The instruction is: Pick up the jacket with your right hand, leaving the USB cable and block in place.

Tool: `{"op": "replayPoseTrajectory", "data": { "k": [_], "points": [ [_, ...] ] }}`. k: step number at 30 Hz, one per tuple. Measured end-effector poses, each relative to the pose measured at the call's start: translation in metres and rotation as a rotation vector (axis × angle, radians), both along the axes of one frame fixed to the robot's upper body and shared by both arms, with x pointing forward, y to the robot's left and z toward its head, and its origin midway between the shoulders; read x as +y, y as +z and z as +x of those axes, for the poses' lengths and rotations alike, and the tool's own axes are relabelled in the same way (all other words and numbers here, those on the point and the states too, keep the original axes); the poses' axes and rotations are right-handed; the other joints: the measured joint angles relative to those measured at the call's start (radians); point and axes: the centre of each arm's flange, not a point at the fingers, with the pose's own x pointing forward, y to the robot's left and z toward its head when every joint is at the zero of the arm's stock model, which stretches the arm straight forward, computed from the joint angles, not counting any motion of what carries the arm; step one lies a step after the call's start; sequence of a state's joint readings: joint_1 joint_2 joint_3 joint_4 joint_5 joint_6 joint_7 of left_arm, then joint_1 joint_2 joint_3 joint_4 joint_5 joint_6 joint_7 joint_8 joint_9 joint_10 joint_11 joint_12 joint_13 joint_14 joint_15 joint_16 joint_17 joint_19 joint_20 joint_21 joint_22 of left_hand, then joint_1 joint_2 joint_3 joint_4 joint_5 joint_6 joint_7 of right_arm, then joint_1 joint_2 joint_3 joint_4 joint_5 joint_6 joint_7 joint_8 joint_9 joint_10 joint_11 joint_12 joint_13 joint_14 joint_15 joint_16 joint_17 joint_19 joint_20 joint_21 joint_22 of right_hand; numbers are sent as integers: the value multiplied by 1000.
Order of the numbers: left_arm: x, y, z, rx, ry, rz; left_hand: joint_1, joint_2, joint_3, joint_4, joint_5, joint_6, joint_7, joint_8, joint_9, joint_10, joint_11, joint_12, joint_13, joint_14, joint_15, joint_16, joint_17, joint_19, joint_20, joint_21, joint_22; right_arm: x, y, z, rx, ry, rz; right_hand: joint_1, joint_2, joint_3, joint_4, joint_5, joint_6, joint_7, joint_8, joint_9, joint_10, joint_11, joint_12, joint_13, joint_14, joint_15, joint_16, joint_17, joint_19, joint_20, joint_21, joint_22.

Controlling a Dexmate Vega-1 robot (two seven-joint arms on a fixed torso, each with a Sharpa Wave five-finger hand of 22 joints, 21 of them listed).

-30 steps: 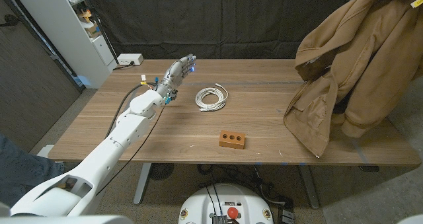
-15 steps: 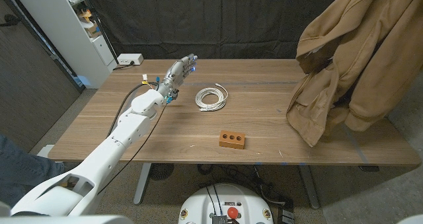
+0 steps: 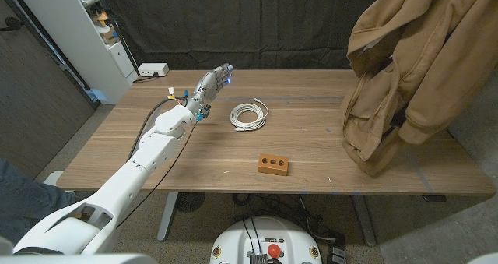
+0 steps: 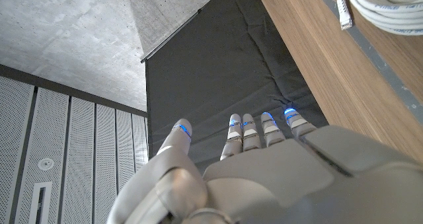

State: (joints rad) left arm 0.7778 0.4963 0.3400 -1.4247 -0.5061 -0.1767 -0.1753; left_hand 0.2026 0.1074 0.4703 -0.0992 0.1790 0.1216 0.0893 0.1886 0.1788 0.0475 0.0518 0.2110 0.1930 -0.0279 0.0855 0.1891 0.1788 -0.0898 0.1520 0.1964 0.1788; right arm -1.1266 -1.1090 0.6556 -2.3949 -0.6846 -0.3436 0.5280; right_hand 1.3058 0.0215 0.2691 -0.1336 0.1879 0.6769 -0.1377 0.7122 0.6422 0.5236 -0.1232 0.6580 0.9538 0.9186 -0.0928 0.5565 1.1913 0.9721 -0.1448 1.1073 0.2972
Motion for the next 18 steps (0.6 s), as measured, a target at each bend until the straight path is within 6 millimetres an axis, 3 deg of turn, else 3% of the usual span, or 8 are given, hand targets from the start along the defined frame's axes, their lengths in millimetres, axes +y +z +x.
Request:
{"op": "replayPoseTrajectory", "data": {
  "k": [18],
  "points": [
    [3, 1, 1, -2, 3, -1, 2, 2, 8, 0, 0, 0, 0, 0, 0, 0, 0, 0, 0, 0, 0, 0, 0, 0, 0, 0, 0, 2, 17, -13, -32, 26, 23, -5, 5, 0, 0, 0, 0, 0, 0, -1, 5, 5, -8, 7, 0, 0, 0, 1, 0, 0, 14, -10]
  ]
}}
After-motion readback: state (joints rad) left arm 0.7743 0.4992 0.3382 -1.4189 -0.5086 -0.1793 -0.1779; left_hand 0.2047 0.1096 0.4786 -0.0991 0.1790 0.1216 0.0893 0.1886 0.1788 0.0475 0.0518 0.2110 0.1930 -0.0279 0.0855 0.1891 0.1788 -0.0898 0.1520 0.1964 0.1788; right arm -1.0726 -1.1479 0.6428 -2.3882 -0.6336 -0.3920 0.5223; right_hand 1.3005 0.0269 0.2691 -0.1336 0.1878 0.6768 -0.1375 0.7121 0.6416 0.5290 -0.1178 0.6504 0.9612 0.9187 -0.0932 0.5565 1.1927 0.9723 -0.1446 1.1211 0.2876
